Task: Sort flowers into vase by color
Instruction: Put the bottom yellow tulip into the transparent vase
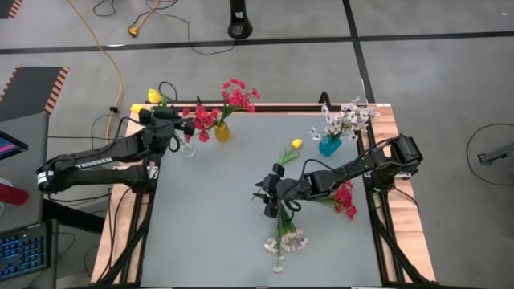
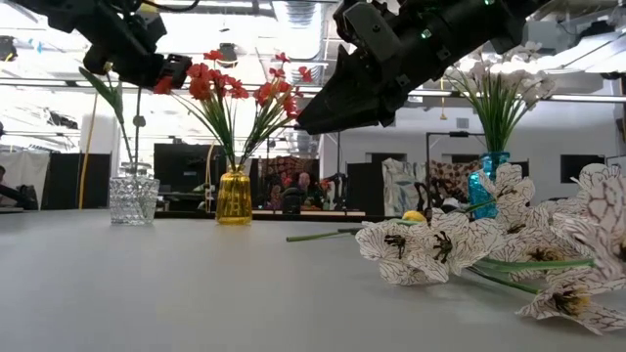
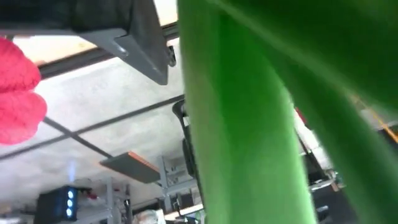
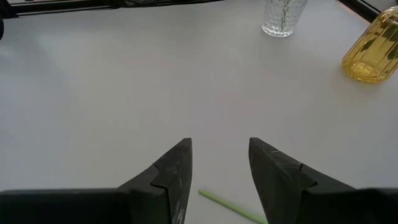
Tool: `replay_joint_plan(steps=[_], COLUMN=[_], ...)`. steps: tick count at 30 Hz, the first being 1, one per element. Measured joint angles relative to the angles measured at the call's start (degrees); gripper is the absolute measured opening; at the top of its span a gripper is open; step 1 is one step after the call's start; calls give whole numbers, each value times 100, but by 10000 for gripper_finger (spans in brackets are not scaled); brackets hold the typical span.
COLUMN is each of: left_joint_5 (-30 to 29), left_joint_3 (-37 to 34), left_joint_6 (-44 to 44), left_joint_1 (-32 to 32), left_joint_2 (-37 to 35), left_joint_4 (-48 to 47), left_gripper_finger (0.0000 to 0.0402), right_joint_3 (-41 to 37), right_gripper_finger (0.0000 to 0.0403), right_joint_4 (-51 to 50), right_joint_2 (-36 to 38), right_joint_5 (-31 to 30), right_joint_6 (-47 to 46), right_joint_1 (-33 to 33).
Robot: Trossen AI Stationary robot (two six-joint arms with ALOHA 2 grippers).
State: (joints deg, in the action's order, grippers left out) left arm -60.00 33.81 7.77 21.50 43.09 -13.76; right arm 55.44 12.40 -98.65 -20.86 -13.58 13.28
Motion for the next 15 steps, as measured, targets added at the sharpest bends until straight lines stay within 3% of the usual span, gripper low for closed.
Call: replay_joint_plan(steps=[8, 15], left_joint_5=[330, 597], left_joint_3=[430, 841], left_joint_6=[46, 22], left_joint_1=[-2, -2], left_joint_2=[0, 0], left_joint_4=[-1142, -1854], left_gripper_finger=[162, 218], right_joint_3=[0, 0], right_gripper_finger=[184, 184], right_joint_4=[0, 0], right_joint_2=[0, 0], right_joint_5=[0, 0], right_joint_6=[0, 0], right_joint_1=[0, 1])
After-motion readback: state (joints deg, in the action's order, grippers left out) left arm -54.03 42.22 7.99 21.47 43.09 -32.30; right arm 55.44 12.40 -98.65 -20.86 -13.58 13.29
